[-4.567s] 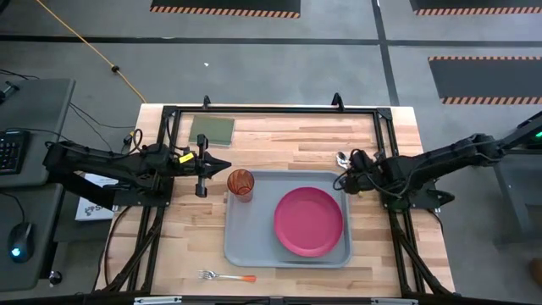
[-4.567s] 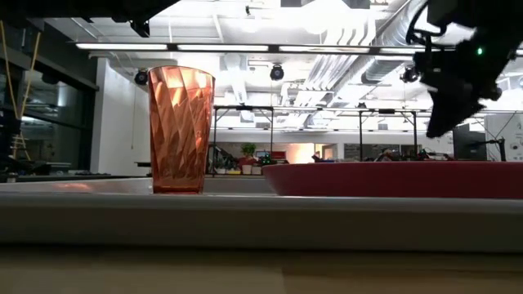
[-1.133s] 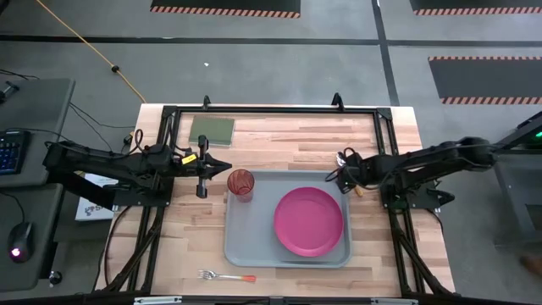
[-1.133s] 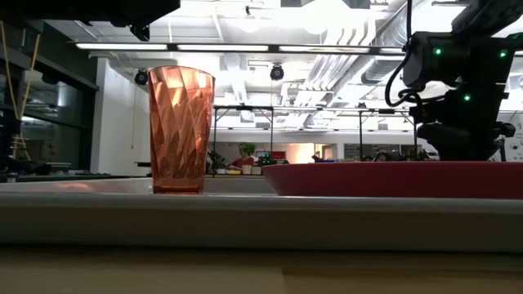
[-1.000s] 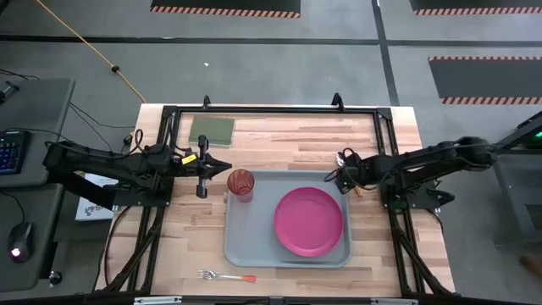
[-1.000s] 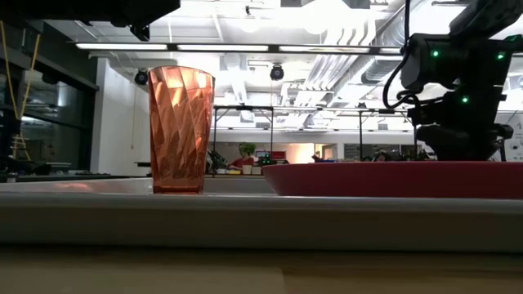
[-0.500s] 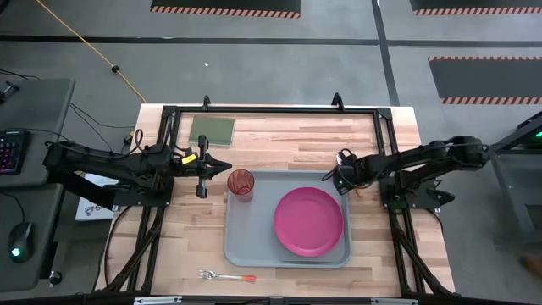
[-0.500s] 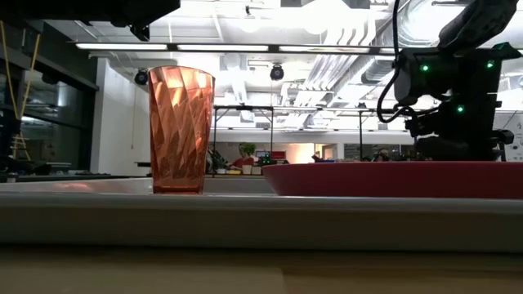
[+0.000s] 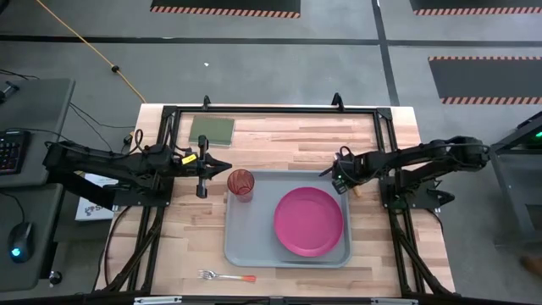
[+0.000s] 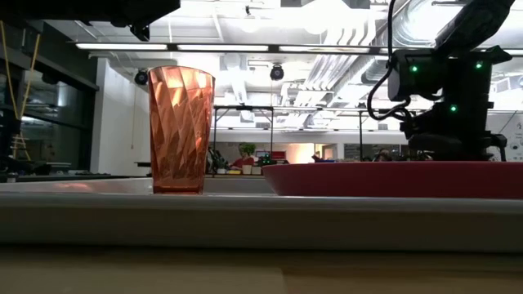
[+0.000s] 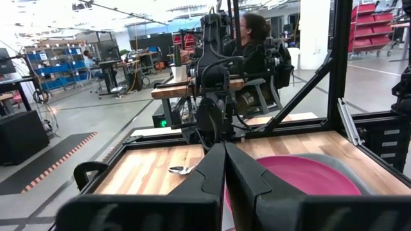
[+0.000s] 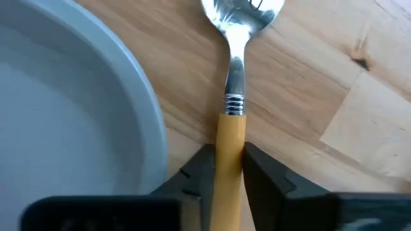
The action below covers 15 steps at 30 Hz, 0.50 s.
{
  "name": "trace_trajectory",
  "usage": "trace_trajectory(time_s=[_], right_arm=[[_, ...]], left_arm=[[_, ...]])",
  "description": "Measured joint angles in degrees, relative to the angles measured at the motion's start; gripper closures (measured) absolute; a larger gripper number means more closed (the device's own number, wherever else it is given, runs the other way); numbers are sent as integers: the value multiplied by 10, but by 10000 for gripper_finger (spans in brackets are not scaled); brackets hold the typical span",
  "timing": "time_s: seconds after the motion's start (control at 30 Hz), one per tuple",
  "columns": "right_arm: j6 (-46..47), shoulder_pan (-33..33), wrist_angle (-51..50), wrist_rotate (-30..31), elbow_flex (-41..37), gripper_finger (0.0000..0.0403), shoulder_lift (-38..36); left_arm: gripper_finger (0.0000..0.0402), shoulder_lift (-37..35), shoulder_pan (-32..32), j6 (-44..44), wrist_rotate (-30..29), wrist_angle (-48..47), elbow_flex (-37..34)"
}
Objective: Pick and place plate/cup/fork/spoon on tray
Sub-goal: Put the orange spoon to the left side of the pink plate on the gray tray
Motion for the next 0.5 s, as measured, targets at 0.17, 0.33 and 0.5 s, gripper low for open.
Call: trace_trajectory(time_s=[0.17, 0.33, 0.5], right_arm=[[-3, 0, -3, 17, -1, 374, 1], [-13, -1, -5, 23, -2, 366, -12], [-11, -2, -33, 47, -5, 368, -60]], left_arm=[[398, 0, 0, 0, 0, 0, 0], [398, 0, 0, 0, 0, 0, 0], [398, 0, 0, 0, 0, 0, 0]])
